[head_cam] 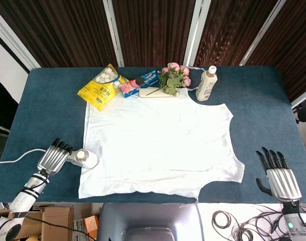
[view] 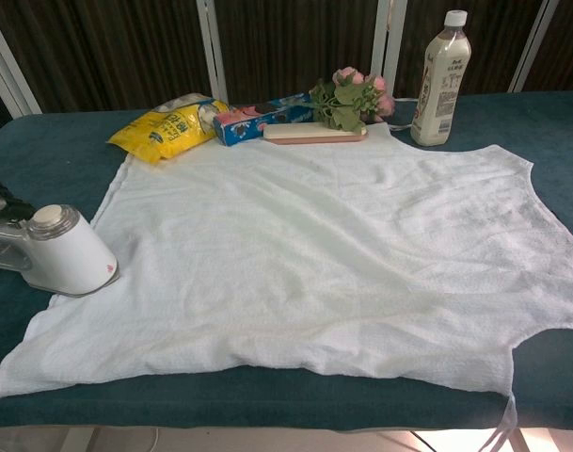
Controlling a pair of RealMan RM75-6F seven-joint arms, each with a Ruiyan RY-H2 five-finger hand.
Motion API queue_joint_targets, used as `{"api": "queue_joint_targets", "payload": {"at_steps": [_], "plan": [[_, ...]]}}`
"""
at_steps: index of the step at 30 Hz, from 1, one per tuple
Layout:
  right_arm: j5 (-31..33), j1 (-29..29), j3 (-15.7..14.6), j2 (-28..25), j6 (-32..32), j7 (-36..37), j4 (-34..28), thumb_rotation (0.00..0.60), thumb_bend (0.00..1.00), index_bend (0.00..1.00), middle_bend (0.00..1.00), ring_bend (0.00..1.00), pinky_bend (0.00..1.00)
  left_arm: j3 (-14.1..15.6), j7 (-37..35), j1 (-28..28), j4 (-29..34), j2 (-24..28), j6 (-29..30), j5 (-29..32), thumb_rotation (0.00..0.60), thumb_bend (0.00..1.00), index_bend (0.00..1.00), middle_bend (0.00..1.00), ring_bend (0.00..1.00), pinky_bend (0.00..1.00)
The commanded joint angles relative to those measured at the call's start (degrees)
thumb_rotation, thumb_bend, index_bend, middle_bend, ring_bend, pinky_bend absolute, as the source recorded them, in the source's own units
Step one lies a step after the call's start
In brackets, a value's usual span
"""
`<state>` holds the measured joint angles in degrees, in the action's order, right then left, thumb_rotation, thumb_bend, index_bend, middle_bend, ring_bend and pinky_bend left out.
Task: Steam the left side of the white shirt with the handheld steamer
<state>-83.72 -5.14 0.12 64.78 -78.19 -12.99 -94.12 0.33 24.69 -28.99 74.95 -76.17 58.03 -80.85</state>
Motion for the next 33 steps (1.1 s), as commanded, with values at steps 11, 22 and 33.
{"api": "queue_joint_targets", "payload": {"at_steps": [11, 22, 33], "plan": [[0.4, 0.1, 0.2, 0.1, -0.2, -0.1, 0.1, 0.6, 0.31, 0.0, 0.0, 0.0, 0.02, 1.1, -5.4, -0.9, -2.7, -0.7, -1.6, -1.9, 0.6, 0.33, 0.48, 0.45, 0.39, 0.4], [0.1, 0.2, 0.1, 0.0, -0.5, 0.1, 0.1, 0.6, 0.31, 0.0, 0.0, 0.0, 0.02, 3.1, -15.2, -1.6, -7.7, -2.0, -2.3, -5.9, 0.6, 0.39, 0.62, 0.56, 0.48, 0.46], [0.2, 0.3, 0.1, 0.0, -0.5, 0.2, 0.1, 0.6, 0.31, 0.0, 0.0, 0.0, 0.02, 6.0, -30.9, -2.6, -15.1, -4.6, -0.2, -12.5, 0.6, 0.52, 0.92, 0.83, 0.75, 0.68]]}}
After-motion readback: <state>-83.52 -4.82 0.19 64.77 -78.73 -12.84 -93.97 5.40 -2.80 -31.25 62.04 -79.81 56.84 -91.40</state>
